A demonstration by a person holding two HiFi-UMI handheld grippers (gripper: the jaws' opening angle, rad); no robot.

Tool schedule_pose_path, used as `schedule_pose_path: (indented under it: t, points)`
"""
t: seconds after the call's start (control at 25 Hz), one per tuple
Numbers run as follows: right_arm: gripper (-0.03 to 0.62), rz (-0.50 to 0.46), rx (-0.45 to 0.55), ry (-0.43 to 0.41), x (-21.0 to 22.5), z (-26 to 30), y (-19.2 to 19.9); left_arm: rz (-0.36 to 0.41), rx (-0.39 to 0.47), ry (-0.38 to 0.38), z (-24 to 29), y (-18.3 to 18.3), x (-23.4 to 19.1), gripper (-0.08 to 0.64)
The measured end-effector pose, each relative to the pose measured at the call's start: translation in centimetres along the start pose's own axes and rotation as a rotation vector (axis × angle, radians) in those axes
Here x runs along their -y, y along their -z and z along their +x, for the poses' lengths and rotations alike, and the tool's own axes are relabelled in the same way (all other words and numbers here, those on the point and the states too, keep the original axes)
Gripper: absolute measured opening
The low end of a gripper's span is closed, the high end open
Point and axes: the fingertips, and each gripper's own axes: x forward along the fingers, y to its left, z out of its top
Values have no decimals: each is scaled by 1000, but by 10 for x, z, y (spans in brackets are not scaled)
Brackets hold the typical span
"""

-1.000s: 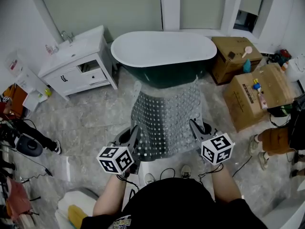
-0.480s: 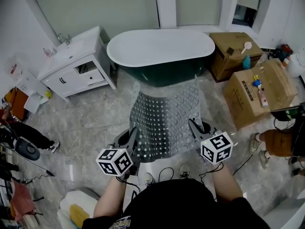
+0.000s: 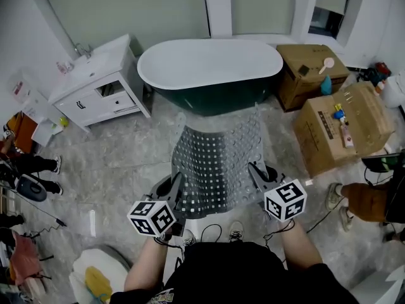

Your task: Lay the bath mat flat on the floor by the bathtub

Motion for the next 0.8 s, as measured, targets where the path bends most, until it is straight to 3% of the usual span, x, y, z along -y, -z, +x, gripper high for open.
schedule_pose_path:
  t: [0.52,0.8]
  points:
    - [33,21,19,-52,30,-28,2,0,15,-28,9,9,51,29]
    - [33,21,27,-57,33,-20,-7,-2,22,-30,13,0,46,29]
